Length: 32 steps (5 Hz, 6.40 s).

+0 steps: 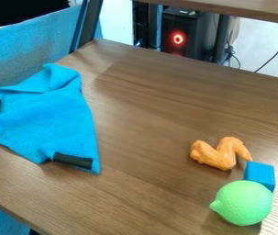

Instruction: Unfold the cloth from top left to the bottom right

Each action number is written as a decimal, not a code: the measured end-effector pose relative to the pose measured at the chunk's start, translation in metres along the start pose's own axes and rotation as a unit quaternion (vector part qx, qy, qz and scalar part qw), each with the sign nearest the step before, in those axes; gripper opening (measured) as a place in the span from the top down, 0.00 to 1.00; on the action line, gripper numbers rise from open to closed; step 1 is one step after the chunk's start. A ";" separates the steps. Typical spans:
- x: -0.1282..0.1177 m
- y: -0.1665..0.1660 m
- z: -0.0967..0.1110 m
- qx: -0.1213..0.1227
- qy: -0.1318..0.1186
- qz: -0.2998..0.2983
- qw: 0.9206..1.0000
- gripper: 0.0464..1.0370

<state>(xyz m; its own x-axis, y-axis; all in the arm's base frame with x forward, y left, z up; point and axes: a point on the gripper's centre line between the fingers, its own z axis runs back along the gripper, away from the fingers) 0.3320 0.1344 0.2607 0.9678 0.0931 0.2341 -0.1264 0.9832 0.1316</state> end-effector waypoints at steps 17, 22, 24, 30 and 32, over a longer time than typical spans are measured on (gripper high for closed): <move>-0.129 0.078 -0.161 0.072 -0.118 0.349 0.927 0.64; -0.088 0.059 -0.110 0.034 -0.109 0.382 0.917 0.99; -0.062 0.027 -0.114 0.039 -0.074 0.394 0.915 0.99; 0.002 -0.068 -0.073 -0.047 -0.071 0.404 0.911 0.99; 0.015 -0.080 -0.055 -0.065 -0.084 0.420 0.901 0.99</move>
<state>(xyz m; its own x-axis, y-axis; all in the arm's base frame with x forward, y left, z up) 0.3683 0.0659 0.2007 0.4947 0.7984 0.3433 -0.7614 0.5886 -0.2717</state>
